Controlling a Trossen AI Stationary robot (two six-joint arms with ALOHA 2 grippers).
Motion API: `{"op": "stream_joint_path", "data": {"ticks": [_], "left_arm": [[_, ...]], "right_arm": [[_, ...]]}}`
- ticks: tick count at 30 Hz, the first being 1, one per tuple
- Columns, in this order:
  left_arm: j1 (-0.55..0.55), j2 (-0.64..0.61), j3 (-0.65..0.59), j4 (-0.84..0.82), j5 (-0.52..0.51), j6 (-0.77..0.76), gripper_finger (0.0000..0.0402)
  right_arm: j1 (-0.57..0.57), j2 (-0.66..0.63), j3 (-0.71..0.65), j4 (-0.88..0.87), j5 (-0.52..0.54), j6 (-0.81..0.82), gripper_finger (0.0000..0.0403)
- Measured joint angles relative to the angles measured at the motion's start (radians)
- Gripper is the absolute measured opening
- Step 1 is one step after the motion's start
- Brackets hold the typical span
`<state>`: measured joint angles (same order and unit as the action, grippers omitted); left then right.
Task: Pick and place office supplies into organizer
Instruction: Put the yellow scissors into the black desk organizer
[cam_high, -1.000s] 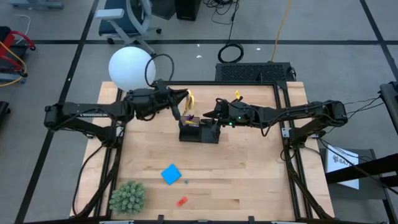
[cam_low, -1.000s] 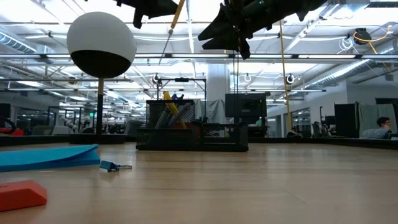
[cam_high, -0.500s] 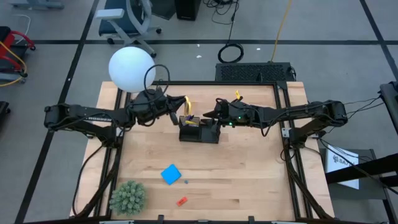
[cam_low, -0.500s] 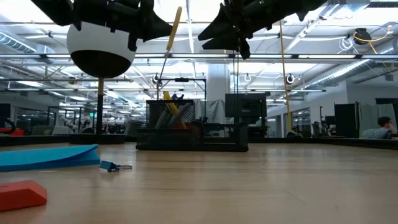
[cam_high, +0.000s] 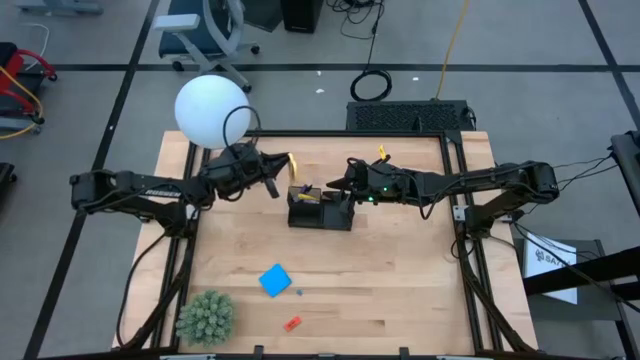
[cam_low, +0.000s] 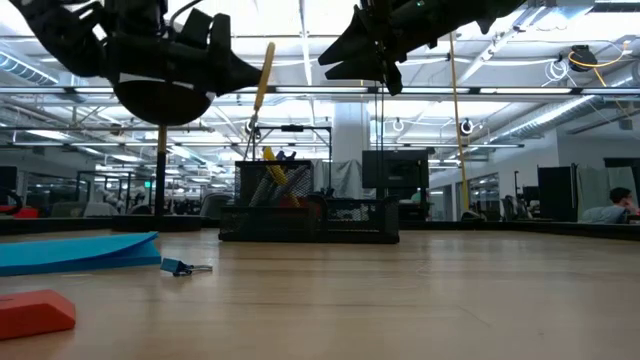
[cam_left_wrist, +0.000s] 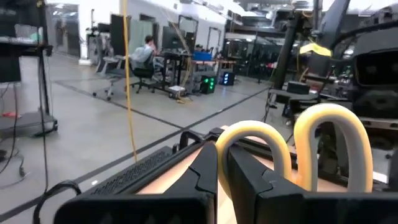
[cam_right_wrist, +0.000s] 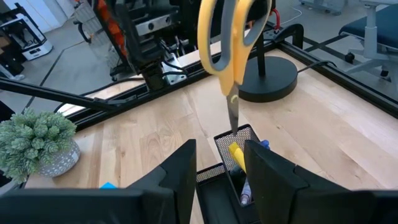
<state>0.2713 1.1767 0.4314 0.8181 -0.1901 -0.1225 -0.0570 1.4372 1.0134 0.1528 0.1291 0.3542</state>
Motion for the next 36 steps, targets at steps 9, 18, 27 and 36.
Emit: {"op": "stream_joint_path", "data": {"ticks": [9, 18, 27, 36], "left_arm": [[0.061, 0.000, -0.053, 0.013, 0.132, -0.030, 0.0016], [0.046, 0.004, -0.075, 0.026, 0.155, -0.036, 0.0016], [0.051, 0.117, -0.075, 0.178, 0.183, -0.038, 0.0016], [0.056, 0.164, -0.047, 0.188, 0.193, -0.028, 0.0015]], "right_arm": [[0.000, 0.000, 0.000, 0.000, 0.000, 0.000, 0.0126], [0.000, 0.000, 0.000, 0.000, 0.000, 0.000, 0.0126], [0.000, 0.000, 0.000, 0.000, 0.000, 0.000, 0.0126], [0.000, 0.000, 0.000, 0.000, 0.000, 0.000, 0.0126]]}}
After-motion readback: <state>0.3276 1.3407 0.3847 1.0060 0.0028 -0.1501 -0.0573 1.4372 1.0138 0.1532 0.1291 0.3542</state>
